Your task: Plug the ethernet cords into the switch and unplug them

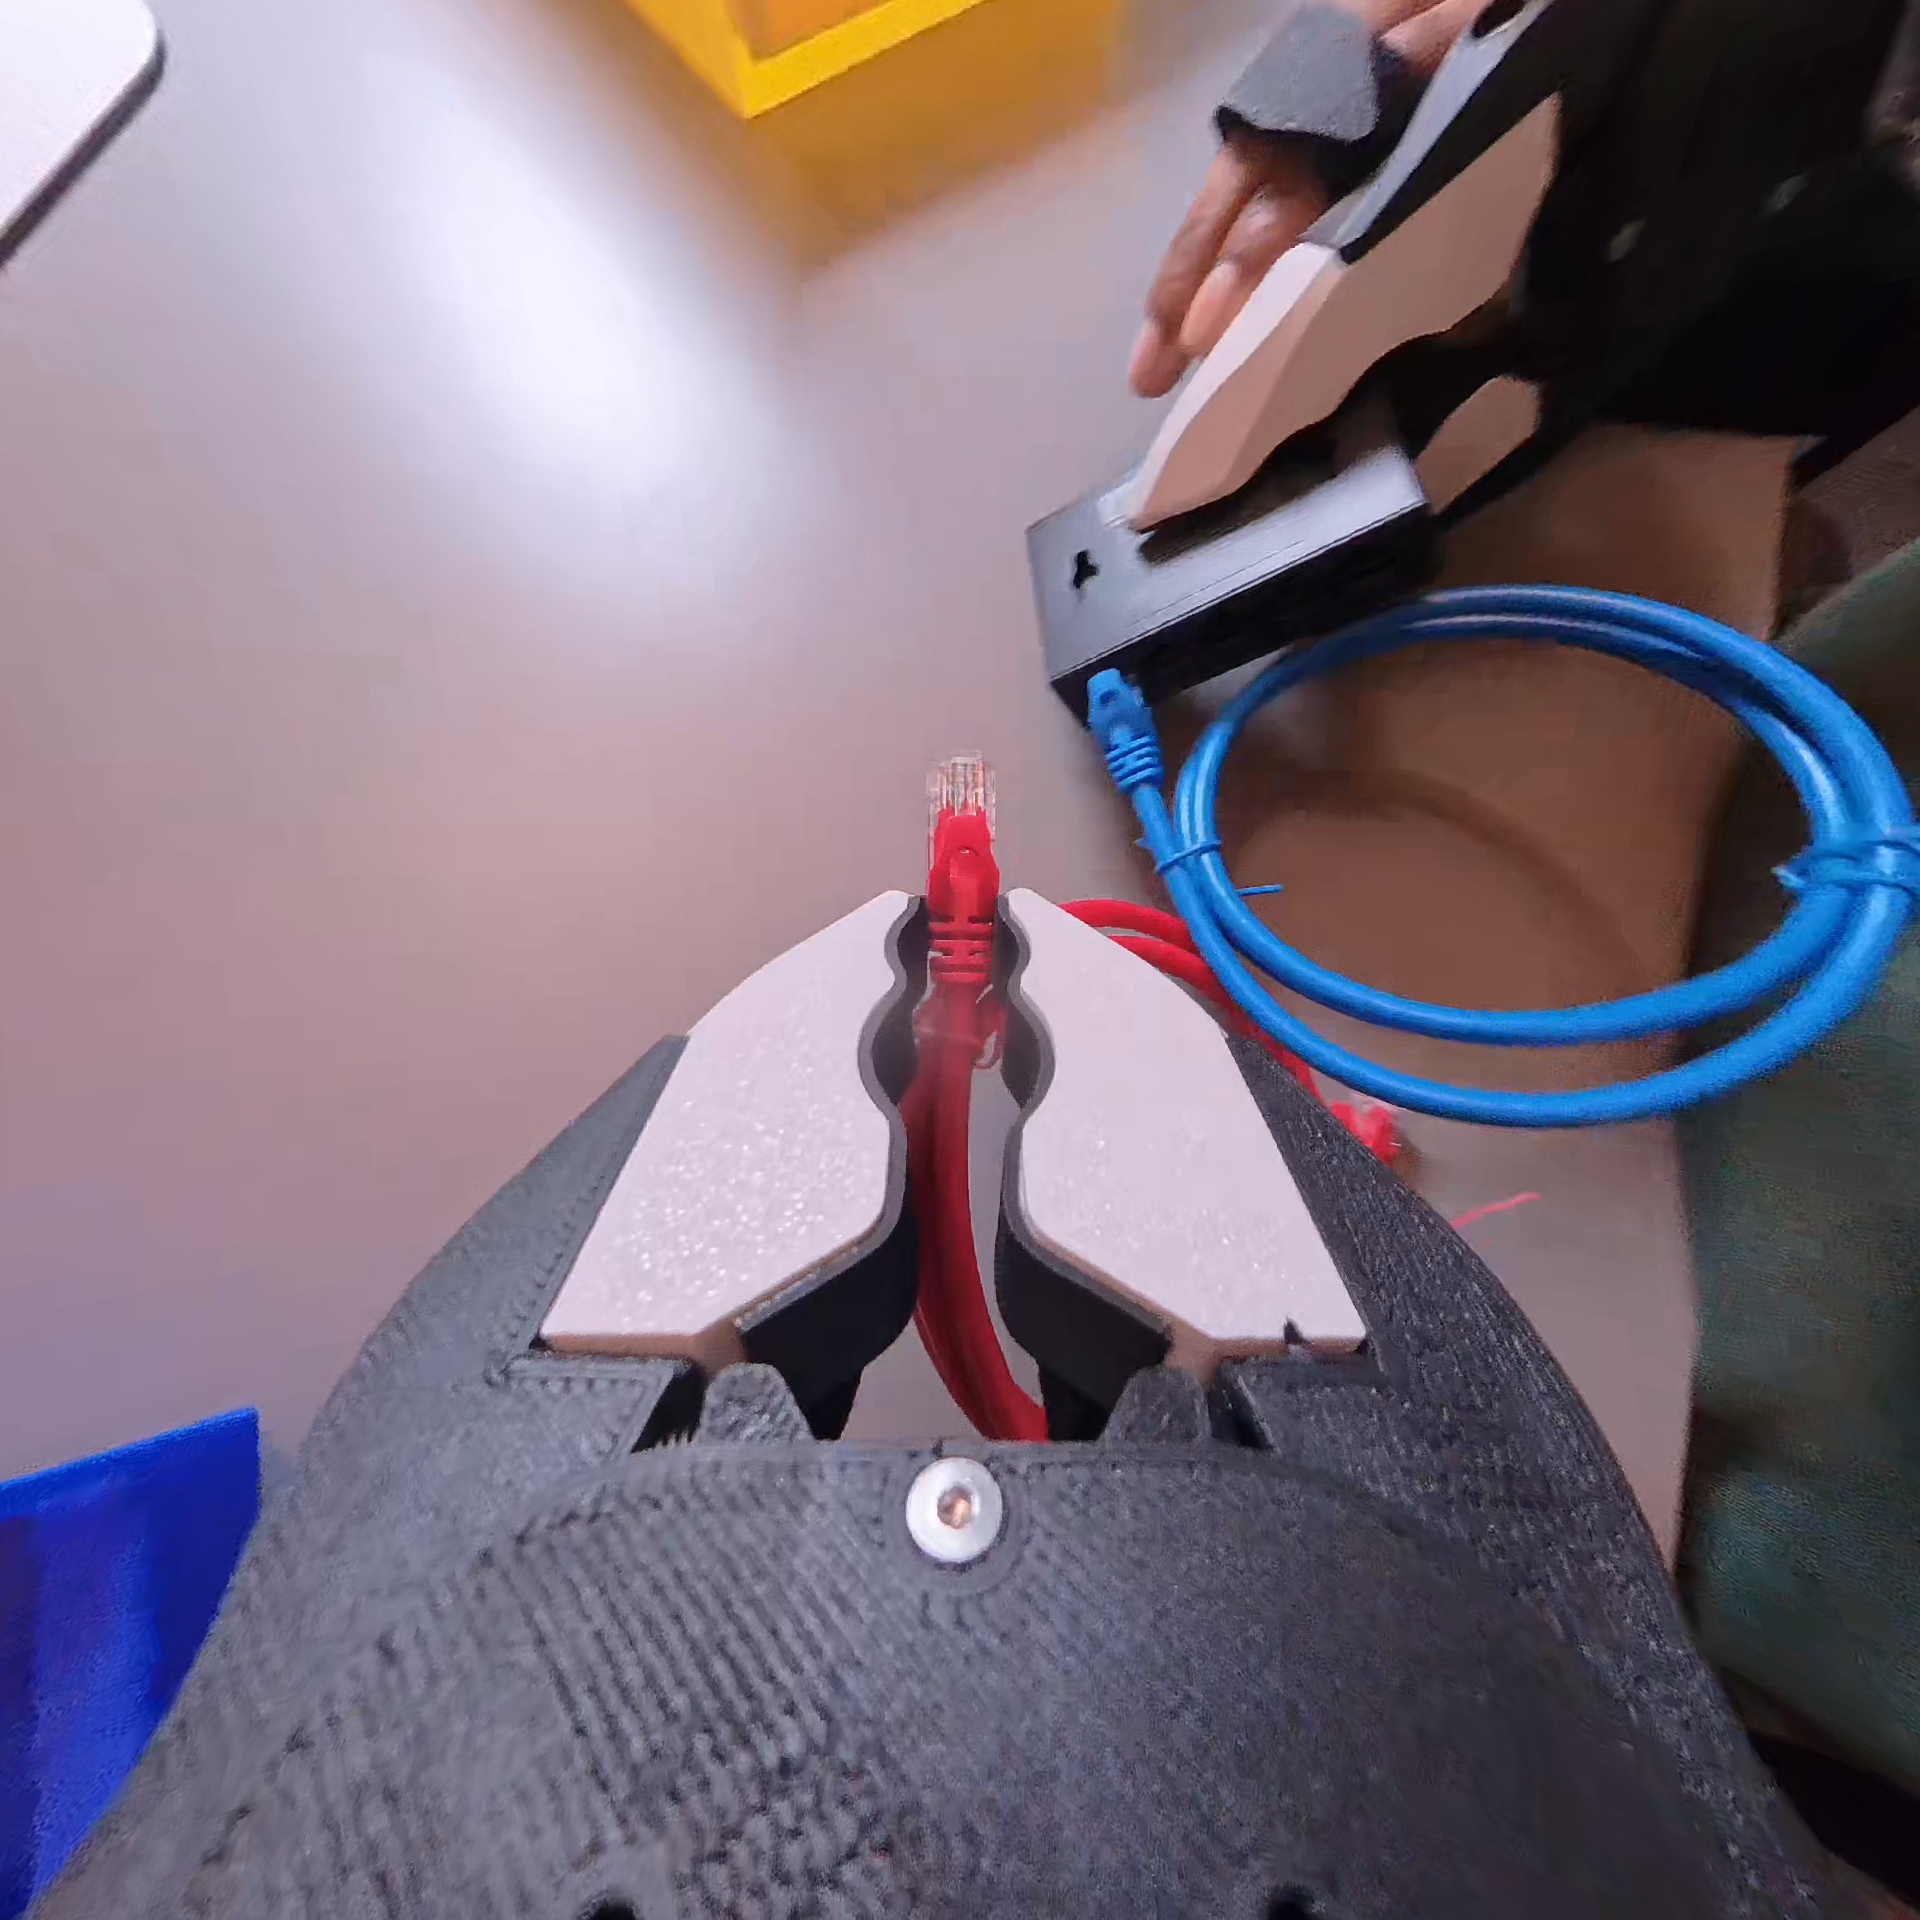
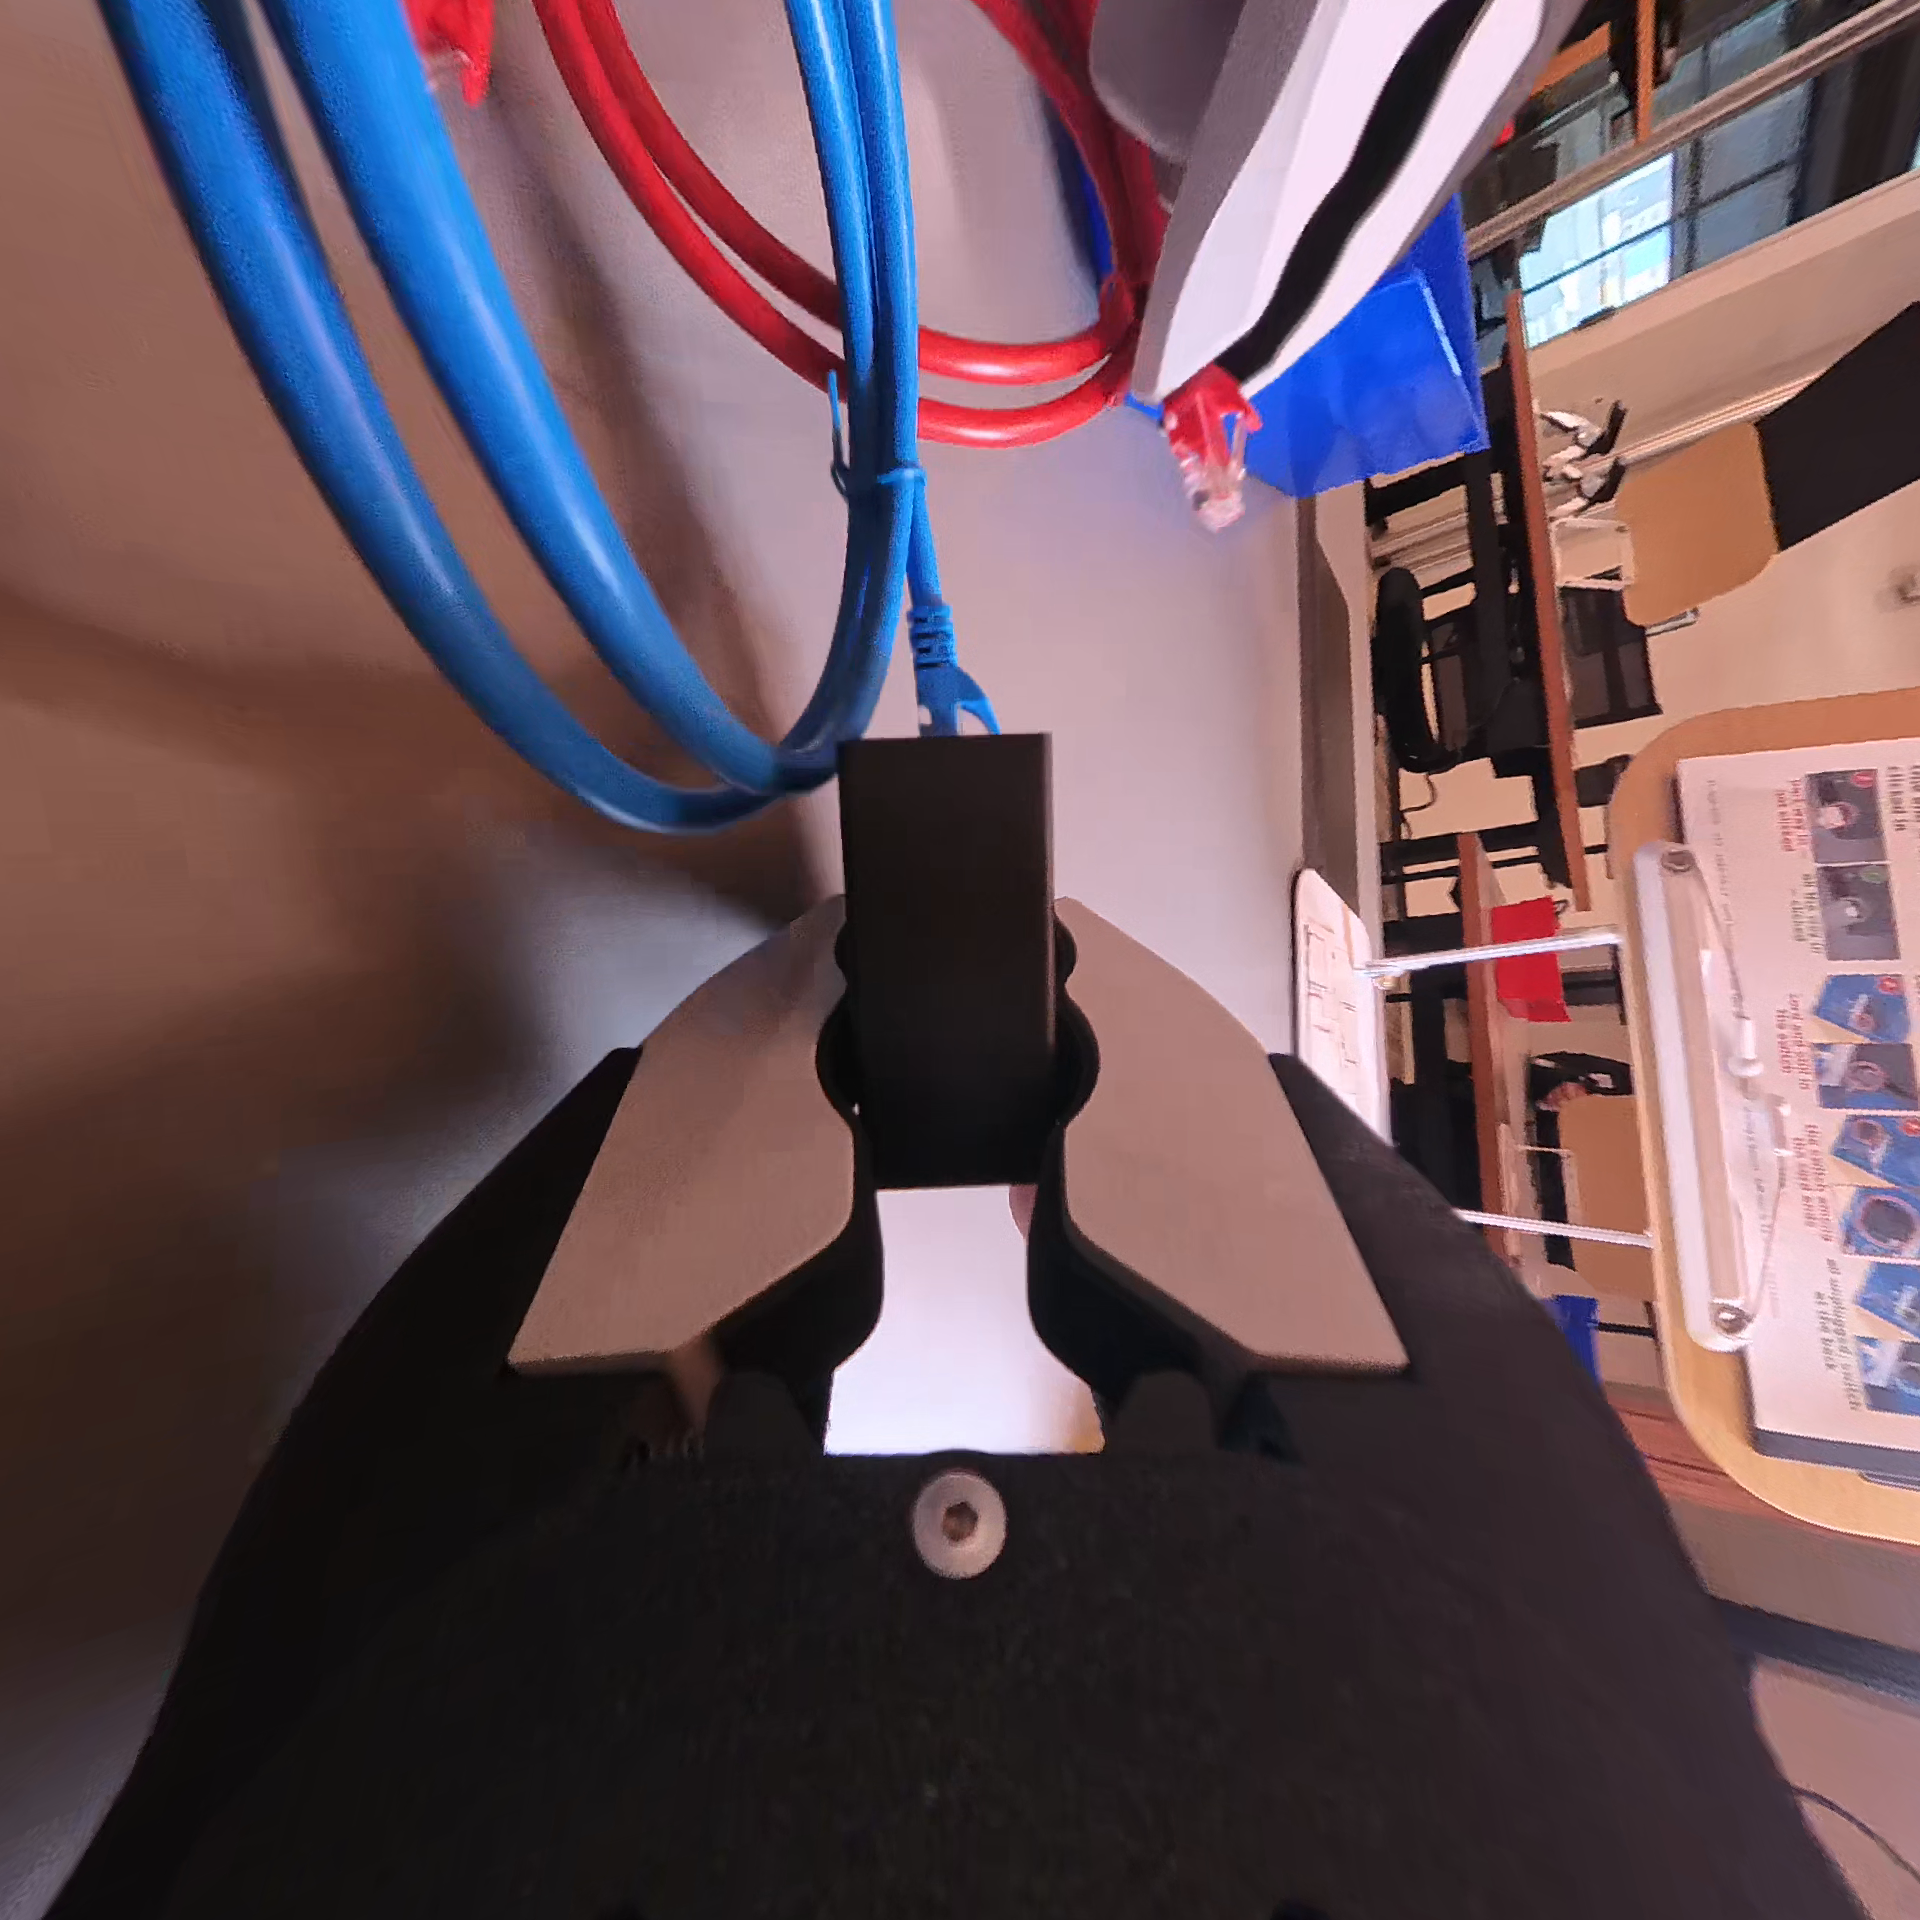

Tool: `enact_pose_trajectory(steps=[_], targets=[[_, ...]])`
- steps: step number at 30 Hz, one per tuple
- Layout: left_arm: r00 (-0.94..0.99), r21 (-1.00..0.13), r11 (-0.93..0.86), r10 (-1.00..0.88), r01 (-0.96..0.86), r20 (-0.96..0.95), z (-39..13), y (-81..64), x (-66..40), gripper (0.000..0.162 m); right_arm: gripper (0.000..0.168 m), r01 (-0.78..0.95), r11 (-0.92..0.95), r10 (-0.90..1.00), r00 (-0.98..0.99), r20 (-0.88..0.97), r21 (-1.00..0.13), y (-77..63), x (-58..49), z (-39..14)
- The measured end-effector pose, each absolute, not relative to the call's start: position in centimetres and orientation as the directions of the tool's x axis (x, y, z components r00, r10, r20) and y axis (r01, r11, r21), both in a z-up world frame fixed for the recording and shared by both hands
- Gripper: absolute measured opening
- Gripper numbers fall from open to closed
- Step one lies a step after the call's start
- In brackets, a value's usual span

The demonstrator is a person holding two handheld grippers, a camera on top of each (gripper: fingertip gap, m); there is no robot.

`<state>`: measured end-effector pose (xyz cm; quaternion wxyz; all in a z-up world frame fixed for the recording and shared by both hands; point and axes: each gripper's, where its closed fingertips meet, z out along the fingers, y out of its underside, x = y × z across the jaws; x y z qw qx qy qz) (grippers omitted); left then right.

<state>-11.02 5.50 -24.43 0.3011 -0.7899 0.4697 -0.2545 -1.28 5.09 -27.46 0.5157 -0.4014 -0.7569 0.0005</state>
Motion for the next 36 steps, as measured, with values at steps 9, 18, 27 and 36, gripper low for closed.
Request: enact_pose_trajectory(steps=[9, 18, 27, 36], targets=[[0.543, -0.736, -0.281, -0.828, -0.616, -0.139, -14.6, 8.7, -15.4, 0.012, 0.03, 0.651, 0.724, 0.434, -0.176, 0.884, -0.226, 6.0, -1.1, -26.8], [0.232, -0.654, -0.445, -0.892, -0.612, 0.389, -21.2, 1.7, -5.5, 0.012, 0.03, 0.665, 0.705, 0.403, -0.088, 0.911, -0.247, 6.1, -2.1, -25.1], [0.353, -0.539, -0.567, -0.819, -0.623, 0.453, -25.5, 2.8, -4.9, 0.012, 0.03, 0.661, 0.69, 0.433, -0.052, 0.9, -0.294, 5.7, -2.0, -25.0], [0.339, -0.543, -0.517, -0.852, -0.662, 0.398, -27.1, 3.3, -5.1, 0.012, 0.03, 0.576, 0.758, 0.437, -0.102, 0.893, -0.305, 3.8, -2.8, -25.8]])
